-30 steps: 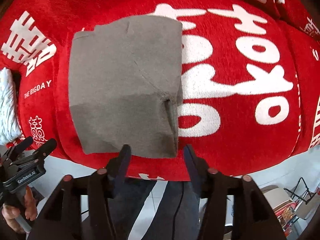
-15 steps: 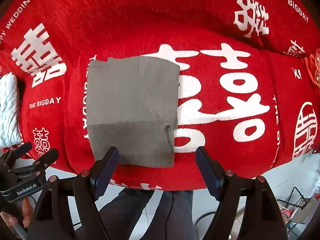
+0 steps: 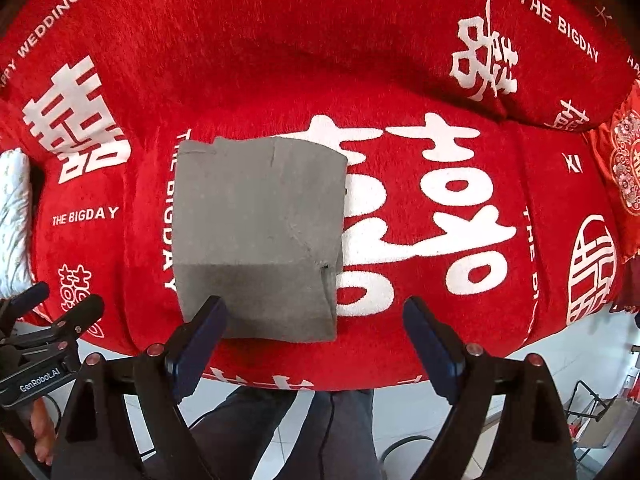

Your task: Fold small clothes

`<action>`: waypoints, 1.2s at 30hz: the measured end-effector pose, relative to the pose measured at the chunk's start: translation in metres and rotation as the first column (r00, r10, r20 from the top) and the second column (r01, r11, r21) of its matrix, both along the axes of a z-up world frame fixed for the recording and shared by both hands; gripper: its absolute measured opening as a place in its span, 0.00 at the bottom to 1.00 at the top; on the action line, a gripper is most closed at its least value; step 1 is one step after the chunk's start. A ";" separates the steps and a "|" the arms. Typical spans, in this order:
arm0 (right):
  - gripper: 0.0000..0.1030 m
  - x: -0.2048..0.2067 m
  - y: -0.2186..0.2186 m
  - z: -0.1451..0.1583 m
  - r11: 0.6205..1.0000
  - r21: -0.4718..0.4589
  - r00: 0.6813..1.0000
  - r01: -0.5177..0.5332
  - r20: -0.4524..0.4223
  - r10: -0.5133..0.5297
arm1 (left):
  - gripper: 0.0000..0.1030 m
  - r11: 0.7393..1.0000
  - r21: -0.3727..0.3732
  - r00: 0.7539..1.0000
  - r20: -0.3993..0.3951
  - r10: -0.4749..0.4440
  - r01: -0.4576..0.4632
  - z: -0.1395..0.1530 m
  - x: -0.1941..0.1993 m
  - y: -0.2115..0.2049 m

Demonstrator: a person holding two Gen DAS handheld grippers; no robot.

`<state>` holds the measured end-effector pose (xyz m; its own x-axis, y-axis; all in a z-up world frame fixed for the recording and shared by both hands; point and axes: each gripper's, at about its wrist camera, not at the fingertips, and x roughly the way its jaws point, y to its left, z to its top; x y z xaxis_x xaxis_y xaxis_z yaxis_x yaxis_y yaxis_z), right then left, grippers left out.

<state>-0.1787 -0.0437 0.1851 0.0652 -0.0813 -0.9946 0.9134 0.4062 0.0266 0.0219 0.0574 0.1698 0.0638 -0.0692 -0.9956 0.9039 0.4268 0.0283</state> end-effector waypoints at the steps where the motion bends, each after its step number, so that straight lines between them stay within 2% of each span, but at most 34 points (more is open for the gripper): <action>1: 0.89 0.000 0.000 0.001 1.000 -0.002 1.000 0.003 -0.001 -0.003 | 1.00 1.000 -0.002 1.000 0.002 0.002 -0.002 0.001 0.000 0.000; 11: 0.89 0.003 -0.002 0.005 1.000 -0.002 1.000 -0.003 -0.013 0.003 | 1.00 1.000 -0.022 1.000 0.007 0.009 -0.009 0.008 0.000 0.001; 36: 0.89 0.005 -0.008 0.004 1.000 0.012 1.000 -0.021 -0.012 0.021 | 1.00 1.000 -0.019 1.000 0.007 0.023 -0.023 0.011 0.000 -0.002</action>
<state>-0.1734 -0.0513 0.1892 0.0548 -0.0678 -0.9962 0.9051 0.4248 0.0209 0.0221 0.0559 0.1806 0.0724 -0.0865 -0.9936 0.8938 0.4477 0.0262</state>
